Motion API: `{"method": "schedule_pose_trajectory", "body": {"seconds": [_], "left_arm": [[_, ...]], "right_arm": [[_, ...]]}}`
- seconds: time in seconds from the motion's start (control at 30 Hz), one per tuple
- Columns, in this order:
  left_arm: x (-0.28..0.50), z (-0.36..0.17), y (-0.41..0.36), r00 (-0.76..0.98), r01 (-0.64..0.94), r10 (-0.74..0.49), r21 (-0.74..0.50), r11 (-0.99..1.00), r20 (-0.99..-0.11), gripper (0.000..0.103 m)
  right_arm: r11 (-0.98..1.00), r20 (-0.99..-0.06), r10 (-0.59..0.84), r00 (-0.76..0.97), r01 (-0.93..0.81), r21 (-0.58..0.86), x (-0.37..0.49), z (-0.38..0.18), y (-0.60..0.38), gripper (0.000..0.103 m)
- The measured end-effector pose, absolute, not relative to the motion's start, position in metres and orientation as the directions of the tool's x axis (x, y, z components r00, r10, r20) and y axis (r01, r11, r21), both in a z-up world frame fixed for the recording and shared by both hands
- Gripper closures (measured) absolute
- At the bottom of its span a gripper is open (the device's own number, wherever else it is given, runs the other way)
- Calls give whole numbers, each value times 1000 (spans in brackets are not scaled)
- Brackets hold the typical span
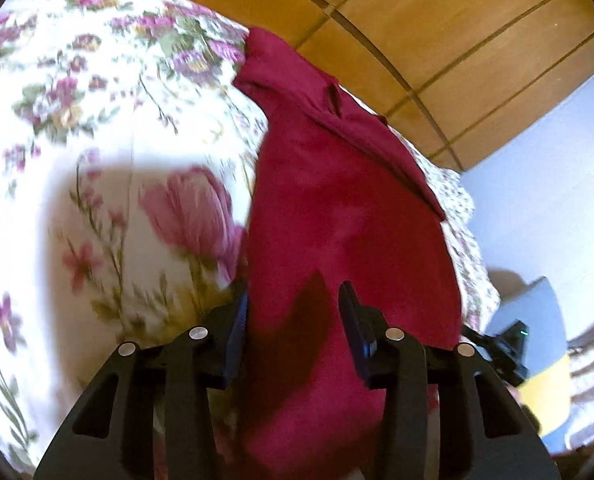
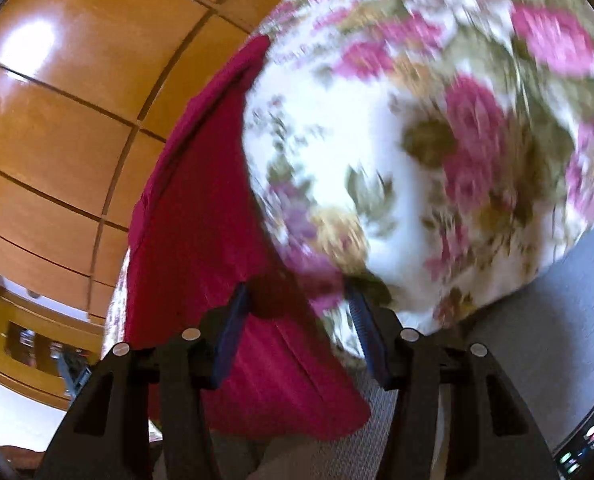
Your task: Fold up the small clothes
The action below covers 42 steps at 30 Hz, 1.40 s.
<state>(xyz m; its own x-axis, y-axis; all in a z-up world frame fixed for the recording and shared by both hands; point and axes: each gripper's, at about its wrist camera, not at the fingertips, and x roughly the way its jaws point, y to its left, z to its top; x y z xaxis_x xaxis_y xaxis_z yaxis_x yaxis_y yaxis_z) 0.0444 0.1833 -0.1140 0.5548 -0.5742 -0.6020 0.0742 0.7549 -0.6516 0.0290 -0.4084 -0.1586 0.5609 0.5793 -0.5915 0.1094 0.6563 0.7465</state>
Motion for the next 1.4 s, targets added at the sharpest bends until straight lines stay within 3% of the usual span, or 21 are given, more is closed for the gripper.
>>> {"method": "schedule_pose_trajectory", "body": {"seconds": [0.2,0.4,0.47,0.53,0.63,0.67,0.93,1.2,1.4], "left_arm": [[29,-121,185,470,108,-660,-704,702,-587,60],[19,-130,177,375,116,-729,-752,649,-572,60],[20,-130,171,359,122,-731,-747,654,-581,60],[20,-129,167,345,130,-732,-743,657,-587,61],[18,-121,161,334,151,-704,-702,696,-627,88],[16,-118,161,340,159,-698,-693,703,-630,91],[-4,-58,167,448,277,-741,-710,647,-500,94],[-43,-13,200,458,341,-847,-826,449,-271,94],[-84,1,222,400,359,-909,-892,276,-121,94]], "right_arm": [[588,-546,671,502,88,804,19,-173,-404,49],[612,-558,704,438,24,790,13,-172,-383,50],[627,-575,700,424,19,778,15,-174,-377,59],[646,-599,693,401,22,763,15,-176,-371,87],[634,-580,715,391,-11,773,10,-168,-368,94],[626,-567,722,397,-26,779,7,-164,-367,94],[450,-304,800,517,-182,874,-24,-108,-384,95],[248,-12,849,529,-377,893,-69,-64,-397,95],[126,124,874,471,-465,876,-119,-43,-406,95]]}}
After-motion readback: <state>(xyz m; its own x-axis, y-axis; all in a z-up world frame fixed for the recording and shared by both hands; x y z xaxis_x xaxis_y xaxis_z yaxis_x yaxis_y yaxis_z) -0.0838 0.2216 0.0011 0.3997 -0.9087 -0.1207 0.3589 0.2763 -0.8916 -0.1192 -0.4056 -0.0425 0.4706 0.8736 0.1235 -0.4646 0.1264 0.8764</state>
